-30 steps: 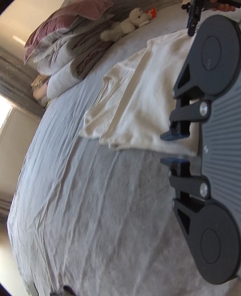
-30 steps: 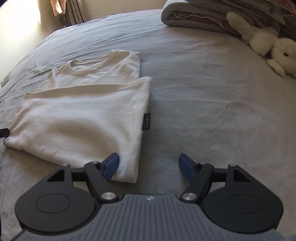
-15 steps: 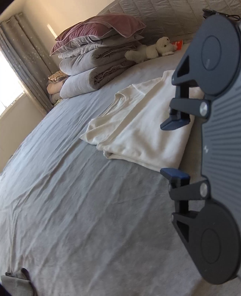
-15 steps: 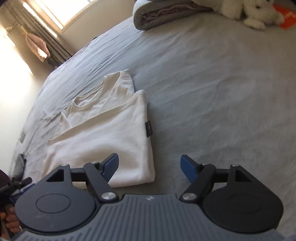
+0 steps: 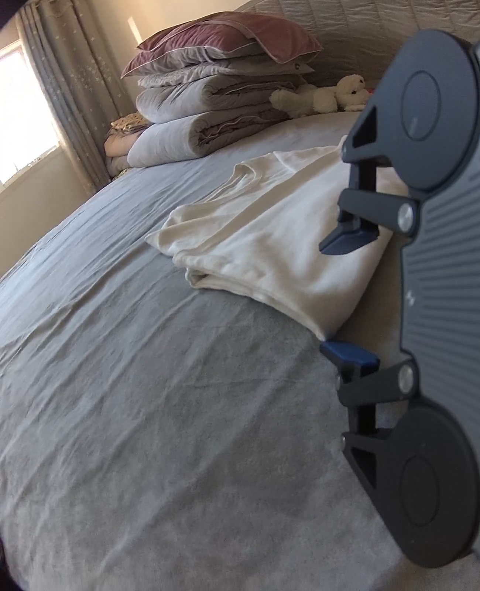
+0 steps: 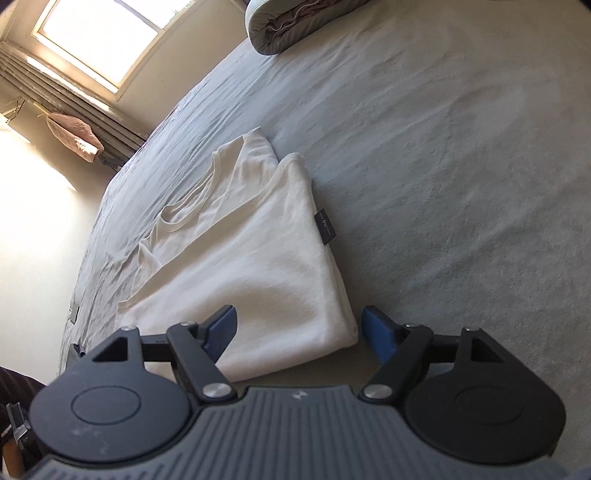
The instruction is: Fold clothes
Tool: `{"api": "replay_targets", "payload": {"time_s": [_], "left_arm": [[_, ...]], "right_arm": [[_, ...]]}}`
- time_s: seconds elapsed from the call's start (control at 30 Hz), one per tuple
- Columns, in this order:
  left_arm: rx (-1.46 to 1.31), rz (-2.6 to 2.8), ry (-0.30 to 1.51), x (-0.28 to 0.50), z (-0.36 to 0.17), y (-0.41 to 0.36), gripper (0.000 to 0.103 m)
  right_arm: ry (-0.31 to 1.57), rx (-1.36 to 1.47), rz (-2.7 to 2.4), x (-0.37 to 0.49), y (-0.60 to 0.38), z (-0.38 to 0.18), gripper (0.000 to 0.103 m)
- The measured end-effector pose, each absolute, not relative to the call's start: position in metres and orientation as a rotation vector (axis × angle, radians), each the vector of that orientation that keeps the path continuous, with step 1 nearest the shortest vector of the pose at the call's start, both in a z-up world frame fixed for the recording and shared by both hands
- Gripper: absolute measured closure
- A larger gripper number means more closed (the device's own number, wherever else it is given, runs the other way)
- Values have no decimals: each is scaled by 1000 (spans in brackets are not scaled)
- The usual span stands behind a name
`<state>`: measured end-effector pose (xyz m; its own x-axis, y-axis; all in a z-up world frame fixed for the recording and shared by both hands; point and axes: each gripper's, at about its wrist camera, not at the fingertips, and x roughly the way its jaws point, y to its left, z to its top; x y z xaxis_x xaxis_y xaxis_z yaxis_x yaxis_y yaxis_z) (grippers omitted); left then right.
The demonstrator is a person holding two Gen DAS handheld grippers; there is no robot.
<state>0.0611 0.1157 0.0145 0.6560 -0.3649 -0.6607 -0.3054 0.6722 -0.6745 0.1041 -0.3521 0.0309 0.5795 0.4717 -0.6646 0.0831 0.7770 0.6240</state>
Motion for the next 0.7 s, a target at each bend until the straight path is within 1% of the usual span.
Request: {"api": "replay_targets", "payload": {"time_s": [0.1,0.37,0.4,0.43,0.47,0.5,0.57,0.6,0.63,0.7], "left_arm": [[-836,-23,867,60,19,119,43],[-780,-58,822,75,10,101,46],[-772,-67,816,77,8,99,48],[-757,-67,815,78,7,97,55],[-753,-61,819,79,6,98,66],[-764,-57,827,80,4,100,71],[-797,-63,837,80,1,105,77],[-799,-64,836,80,1,106,77],[-797,-70,832,79,2,105,77],[-794,-81,828,78,1,105,77]], "right_arm": [[931,698,252,101,-354,29,25],[891,658,227,98,-346,28,25],[885,655,226,97,-346,28,25],[879,651,223,96,-345,27,27],[874,653,220,95,-346,26,29],[869,661,217,94,-347,25,33],[861,677,217,95,-348,23,49],[861,685,214,95,-349,21,62],[861,697,208,96,-350,18,68],[860,734,204,100,-351,14,71]]}}
